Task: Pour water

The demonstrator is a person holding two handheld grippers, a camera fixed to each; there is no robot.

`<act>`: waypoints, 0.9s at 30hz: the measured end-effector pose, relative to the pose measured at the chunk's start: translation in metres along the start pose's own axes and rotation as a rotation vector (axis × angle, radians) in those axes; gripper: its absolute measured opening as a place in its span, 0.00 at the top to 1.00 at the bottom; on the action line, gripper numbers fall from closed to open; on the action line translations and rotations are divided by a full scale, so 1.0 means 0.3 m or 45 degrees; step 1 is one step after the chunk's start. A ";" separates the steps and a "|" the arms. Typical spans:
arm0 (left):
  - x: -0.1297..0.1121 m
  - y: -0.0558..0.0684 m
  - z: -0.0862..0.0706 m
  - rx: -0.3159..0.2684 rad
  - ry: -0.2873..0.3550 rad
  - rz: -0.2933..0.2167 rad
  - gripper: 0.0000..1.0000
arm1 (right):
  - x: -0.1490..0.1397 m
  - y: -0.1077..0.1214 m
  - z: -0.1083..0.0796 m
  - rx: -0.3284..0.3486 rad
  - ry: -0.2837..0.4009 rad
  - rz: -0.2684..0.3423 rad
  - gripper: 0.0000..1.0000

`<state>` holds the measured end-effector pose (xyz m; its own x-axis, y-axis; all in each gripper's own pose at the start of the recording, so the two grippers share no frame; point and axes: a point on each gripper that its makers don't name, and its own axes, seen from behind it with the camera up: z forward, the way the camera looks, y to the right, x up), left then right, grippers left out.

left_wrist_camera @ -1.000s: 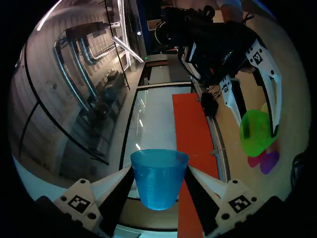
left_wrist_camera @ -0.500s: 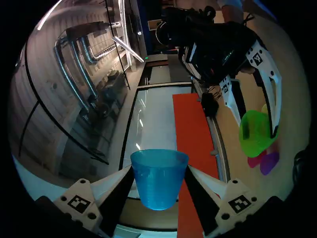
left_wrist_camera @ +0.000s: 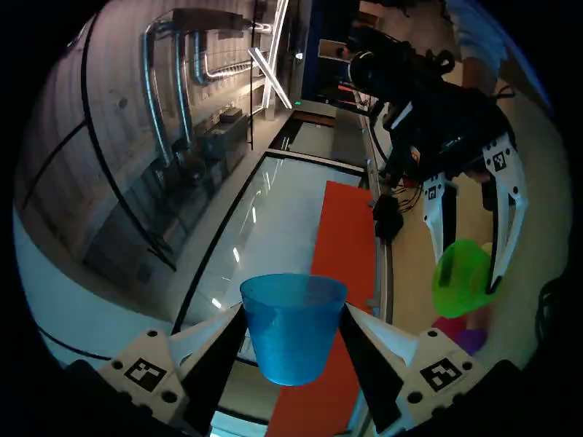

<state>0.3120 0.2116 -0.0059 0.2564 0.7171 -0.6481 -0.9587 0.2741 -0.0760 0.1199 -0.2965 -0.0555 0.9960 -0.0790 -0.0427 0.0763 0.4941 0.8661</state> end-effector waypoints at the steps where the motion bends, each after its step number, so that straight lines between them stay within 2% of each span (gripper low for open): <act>1: -0.006 0.002 0.000 -0.001 -0.002 -0.033 0.16 | 0.001 0.001 -0.001 -0.001 0.001 0.000 0.11; 9: -0.048 0.019 -0.007 -0.007 -0.011 -0.273 0.16 | 0.007 0.011 -0.009 -0.013 0.005 -0.004 0.11; 15: -0.071 0.010 -0.019 0.010 -0.023 -0.452 0.16 | 0.016 0.017 -0.015 -0.017 0.014 -0.002 0.11; 19: -0.091 -0.002 -0.026 0.023 -0.031 -0.601 0.16 | 0.021 0.019 -0.018 -0.022 0.019 -0.003 0.11; 27: -0.134 -0.010 -0.027 0.030 -0.042 -0.946 0.16 | 0.034 0.021 -0.024 -0.027 0.028 -0.005 0.11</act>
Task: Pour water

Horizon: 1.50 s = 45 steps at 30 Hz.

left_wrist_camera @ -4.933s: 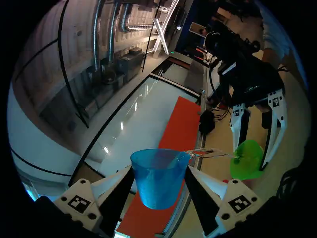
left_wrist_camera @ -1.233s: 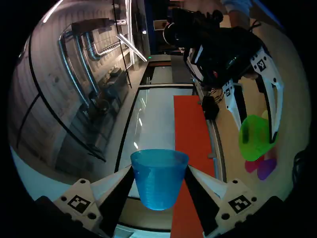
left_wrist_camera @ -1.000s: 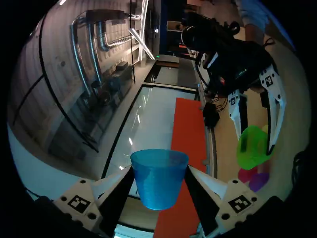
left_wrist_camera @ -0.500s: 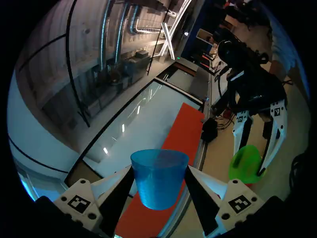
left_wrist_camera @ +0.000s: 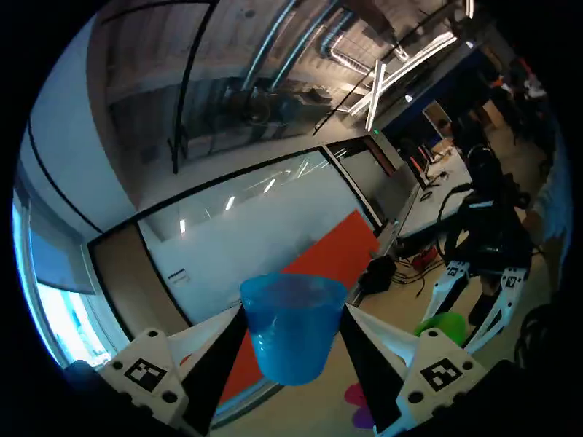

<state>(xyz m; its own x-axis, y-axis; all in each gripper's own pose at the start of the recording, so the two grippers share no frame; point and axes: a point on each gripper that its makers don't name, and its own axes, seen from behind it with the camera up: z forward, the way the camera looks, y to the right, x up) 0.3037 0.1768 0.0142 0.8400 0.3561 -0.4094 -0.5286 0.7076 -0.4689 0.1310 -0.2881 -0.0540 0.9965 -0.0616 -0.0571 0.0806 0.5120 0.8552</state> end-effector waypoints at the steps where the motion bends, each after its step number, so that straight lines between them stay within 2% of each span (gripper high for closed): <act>1: -0.003 -0.003 -0.001 -0.001 -0.001 -0.041 0.16 | 0.002 0.000 0.000 -0.001 0.001 -0.001 0.11; 8: -0.039 -0.031 0.003 -0.010 -0.026 -0.330 0.15 | 0.017 0.000 -0.005 -0.004 0.008 -0.005 0.11; 11: -0.053 -0.036 0.009 -0.019 -0.038 -0.436 0.15 | 0.021 0.000 -0.007 -0.006 0.011 -0.005 0.11; 15: -0.067 -0.032 0.013 -0.040 -0.051 -0.545 0.15 | 0.026 0.001 -0.009 -0.007 0.012 -0.006 0.11; 18: -0.074 -0.023 0.013 -0.060 -0.061 -0.599 0.15 | 0.029 0.002 -0.011 -0.007 0.013 -0.008 0.11; 24: -0.115 -0.010 0.010 -0.076 -0.100 -0.641 0.15 | 0.033 0.001 -0.010 -0.006 0.015 -0.005 0.11; 37: -0.210 0.036 -0.024 -0.110 -0.169 -0.658 0.14 | 0.018 0.019 -0.021 -0.016 -0.006 0.008 0.11; 45: -0.287 0.088 -0.055 -0.130 -0.208 -0.664 0.14 | 0.002 0.048 -0.045 -0.034 -0.031 0.019 0.11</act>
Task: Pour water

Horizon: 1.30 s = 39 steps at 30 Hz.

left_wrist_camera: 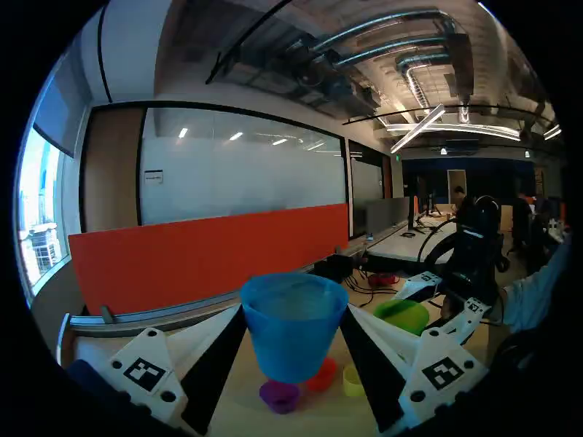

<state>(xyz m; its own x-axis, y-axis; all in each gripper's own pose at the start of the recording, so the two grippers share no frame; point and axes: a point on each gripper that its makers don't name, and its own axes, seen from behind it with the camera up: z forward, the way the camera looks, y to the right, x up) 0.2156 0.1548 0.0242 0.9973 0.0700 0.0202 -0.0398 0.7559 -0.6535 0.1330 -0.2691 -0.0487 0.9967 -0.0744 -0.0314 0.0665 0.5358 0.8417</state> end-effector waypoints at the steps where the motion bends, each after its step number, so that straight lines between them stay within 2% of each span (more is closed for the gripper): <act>1: -0.013 -0.001 -0.002 0.002 -0.007 -0.001 0.14 | -0.002 0.003 -0.004 -0.001 -0.004 0.001 0.11; 18: -0.204 0.022 -0.028 -0.009 -0.096 -0.006 0.14 | -0.032 0.036 -0.038 -0.019 -0.057 0.003 0.11; 30: -0.320 0.021 -0.051 -0.016 -0.173 -0.029 0.14 | -0.070 0.004 -0.038 0.034 -0.118 0.007 0.11; 39: -0.414 0.034 -0.059 -0.034 -0.243 -0.008 0.14 | -0.118 -0.024 -0.036 0.088 -0.186 0.012 0.10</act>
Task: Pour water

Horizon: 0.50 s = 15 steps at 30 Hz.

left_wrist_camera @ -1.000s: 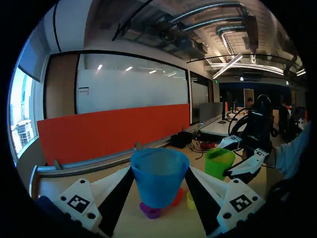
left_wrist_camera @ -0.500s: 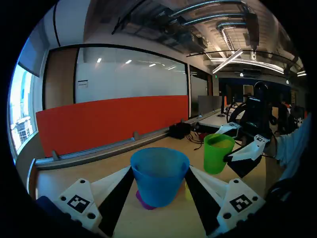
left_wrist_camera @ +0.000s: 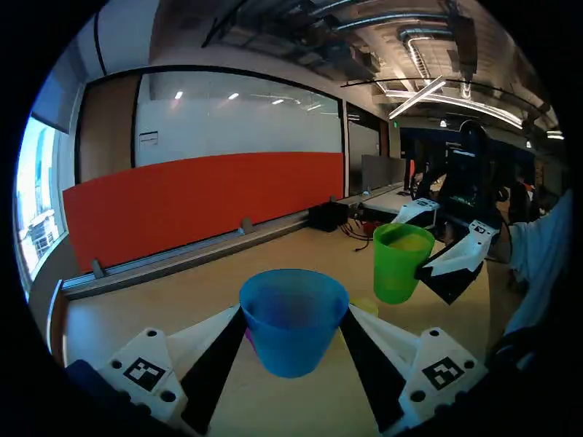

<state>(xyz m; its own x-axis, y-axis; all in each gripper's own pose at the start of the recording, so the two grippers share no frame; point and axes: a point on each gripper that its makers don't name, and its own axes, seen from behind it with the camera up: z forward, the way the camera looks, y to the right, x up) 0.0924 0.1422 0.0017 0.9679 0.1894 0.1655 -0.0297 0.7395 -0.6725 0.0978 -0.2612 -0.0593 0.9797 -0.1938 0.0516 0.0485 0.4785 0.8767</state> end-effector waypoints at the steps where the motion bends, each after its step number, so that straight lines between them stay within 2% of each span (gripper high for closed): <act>1: -0.009 0.002 0.002 -0.003 -0.008 0.002 0.14 | -0.007 -0.004 0.001 0.007 -0.010 -0.001 0.10; 15: -0.127 0.010 0.035 -0.044 -0.106 0.005 0.14 | -0.111 -0.053 0.023 0.110 -0.153 -0.001 0.10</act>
<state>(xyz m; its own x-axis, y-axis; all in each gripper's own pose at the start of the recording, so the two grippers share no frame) 0.0528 0.1440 0.0010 0.9436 0.2463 0.2215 -0.0233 0.7164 -0.6973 0.0632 -0.2683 -0.0717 0.9490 -0.2980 0.1029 0.0276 0.4037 0.9145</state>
